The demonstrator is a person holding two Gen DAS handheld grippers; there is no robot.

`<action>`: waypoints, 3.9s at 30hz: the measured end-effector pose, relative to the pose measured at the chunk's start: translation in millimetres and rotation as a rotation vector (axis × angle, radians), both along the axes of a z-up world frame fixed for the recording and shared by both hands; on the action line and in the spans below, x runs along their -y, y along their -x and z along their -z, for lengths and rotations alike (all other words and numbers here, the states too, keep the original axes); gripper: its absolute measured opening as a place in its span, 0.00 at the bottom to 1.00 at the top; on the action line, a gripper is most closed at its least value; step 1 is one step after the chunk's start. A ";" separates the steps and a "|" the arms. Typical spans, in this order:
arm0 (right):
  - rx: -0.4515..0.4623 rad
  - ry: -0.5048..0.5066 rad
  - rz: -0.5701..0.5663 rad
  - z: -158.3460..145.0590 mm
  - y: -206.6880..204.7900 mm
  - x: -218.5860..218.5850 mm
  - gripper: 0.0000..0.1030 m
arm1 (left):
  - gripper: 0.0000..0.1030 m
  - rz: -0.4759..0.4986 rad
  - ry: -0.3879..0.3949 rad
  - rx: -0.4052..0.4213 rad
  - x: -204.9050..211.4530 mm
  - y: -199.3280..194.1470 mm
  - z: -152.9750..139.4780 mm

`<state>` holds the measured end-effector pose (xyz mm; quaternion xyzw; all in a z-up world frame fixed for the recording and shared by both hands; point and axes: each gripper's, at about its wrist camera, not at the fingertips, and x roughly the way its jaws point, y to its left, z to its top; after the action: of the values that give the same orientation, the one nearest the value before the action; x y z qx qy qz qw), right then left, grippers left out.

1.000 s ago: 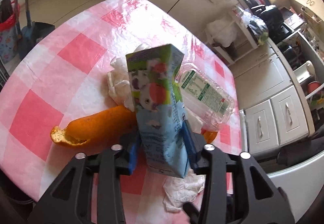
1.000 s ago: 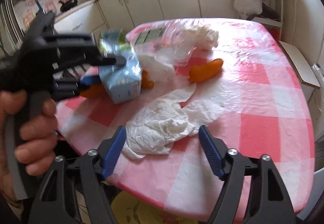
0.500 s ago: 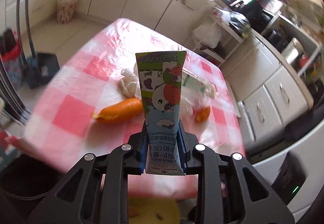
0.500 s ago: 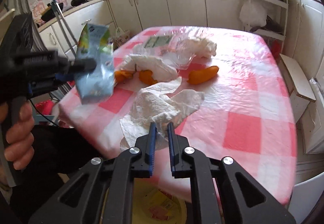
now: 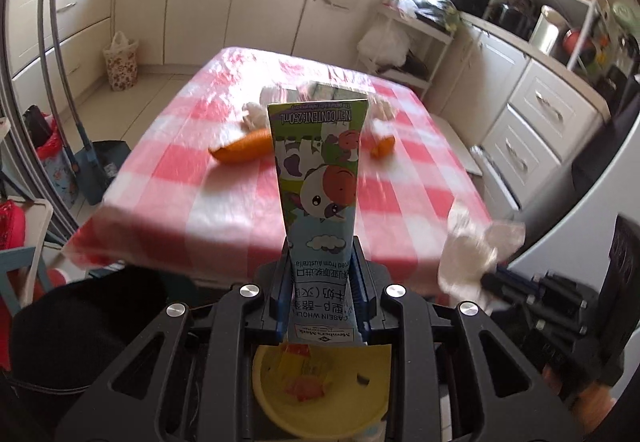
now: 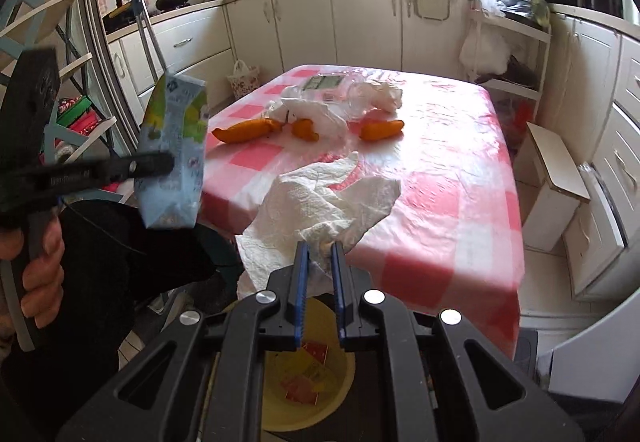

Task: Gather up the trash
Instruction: 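Lower the milk carton into the yellow bucket and open the left gripper, then lower the white tissue into the yellow bucket and open the right gripper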

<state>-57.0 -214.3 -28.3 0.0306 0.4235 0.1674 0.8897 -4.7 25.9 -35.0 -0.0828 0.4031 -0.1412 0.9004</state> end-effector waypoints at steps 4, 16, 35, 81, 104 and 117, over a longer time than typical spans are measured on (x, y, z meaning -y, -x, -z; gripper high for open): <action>0.013 -0.017 0.037 -2.6 3.5 8.9 0.12 | 0.24 0.030 -0.015 -0.044 4.1 13.2 14.0; 0.038 -0.030 0.053 -4.8 9.7 11.7 0.13 | 0.24 0.172 -0.110 -0.216 36.2 32.0 60.2; 0.045 -0.018 0.023 -4.9 10.7 7.0 0.13 | 0.24 0.315 -0.232 -0.447 66.5 32.4 124.7; -0.074 0.120 -0.183 27.2 19.8 -39.1 0.15 | 0.44 0.235 -0.232 -0.510 55.2 20.6 132.9; -0.327 0.331 -0.437 105.8 31.4 -92.2 0.17 | 0.45 0.035 -0.106 -0.390 9.3 13.0 100.1; -0.289 0.295 -0.394 94.3 32.4 -85.0 0.37 | 0.46 0.026 -0.102 -0.360 7.4 15.2 94.3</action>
<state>-89.3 -129.3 -122.5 -0.1586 0.5634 0.2675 0.7654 -19.9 18.5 -129.4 -0.0557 0.5655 -0.1152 0.8148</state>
